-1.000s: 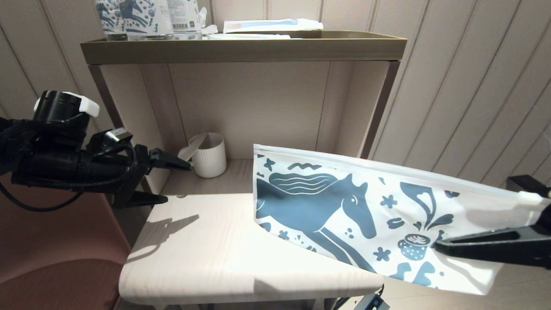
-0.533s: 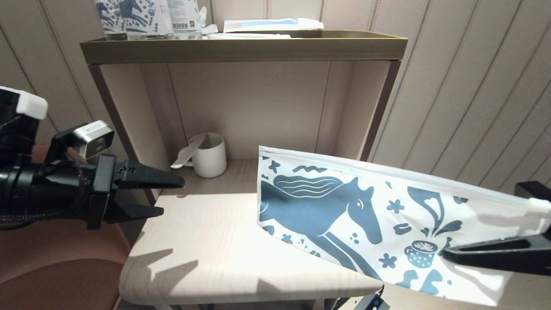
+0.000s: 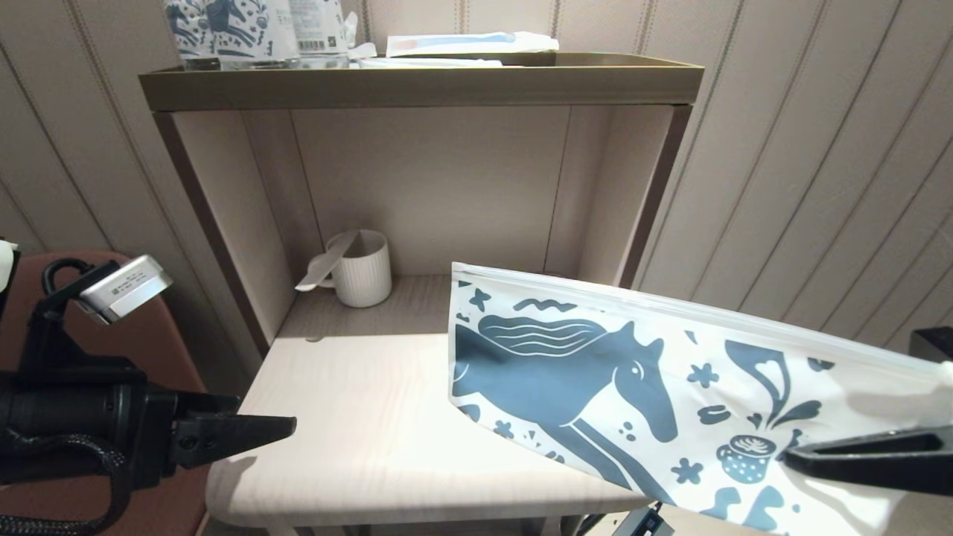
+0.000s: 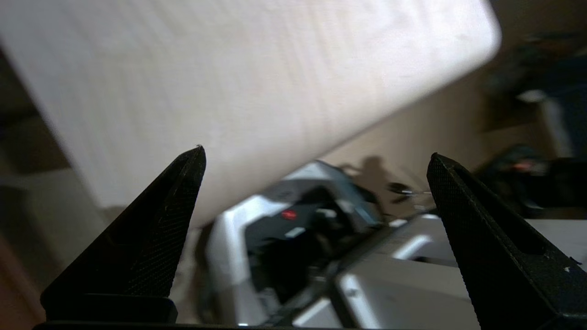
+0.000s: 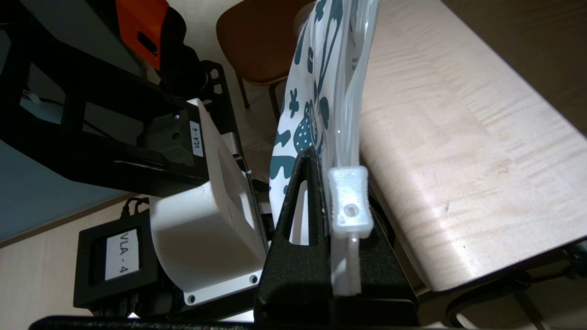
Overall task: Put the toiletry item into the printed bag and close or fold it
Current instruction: Pick up the comb
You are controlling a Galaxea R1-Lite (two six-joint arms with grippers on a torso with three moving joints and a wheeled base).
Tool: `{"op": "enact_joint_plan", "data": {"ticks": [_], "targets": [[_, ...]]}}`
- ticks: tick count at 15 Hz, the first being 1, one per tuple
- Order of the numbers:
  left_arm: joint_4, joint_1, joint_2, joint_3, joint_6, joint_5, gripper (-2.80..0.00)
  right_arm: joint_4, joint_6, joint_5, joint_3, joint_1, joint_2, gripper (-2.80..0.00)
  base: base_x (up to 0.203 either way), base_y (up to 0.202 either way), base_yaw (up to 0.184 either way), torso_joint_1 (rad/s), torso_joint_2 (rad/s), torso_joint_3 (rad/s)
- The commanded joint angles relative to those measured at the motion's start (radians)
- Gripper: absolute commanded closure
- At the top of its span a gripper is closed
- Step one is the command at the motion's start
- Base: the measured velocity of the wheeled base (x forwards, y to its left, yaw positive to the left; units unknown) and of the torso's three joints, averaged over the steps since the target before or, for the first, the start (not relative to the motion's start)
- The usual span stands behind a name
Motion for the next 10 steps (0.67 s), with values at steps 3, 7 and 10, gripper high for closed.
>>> {"op": "enact_joint_plan", "data": {"ticks": [3, 7, 10], "targets": [[-0.165, -0.012, 0.046, 0.013, 0.097, 0.219, -2.80, -0.002, -0.001, 0.006, 0.007, 0.001, 0.004, 0.00, 0.000, 0.000, 0.000, 0.000, 0.00, 0.000], [-0.237, -0.130, 0.040, 0.051, 0.249, 0.302, -2.80, -0.002, -0.001, 0.006, 0.007, 0.001, 0.009, 0.00, 0.000, 0.000, 0.000, 0.000, 0.00, 0.000], [-0.246, -0.258, 0.009, 0.122, 0.304, 0.395, -2.80, -0.002, -0.001, 0.006, 0.007, 0.002, 0.016, 0.00, 0.000, 0.000, 0.000, 0.000, 0.00, 0.000]]}}
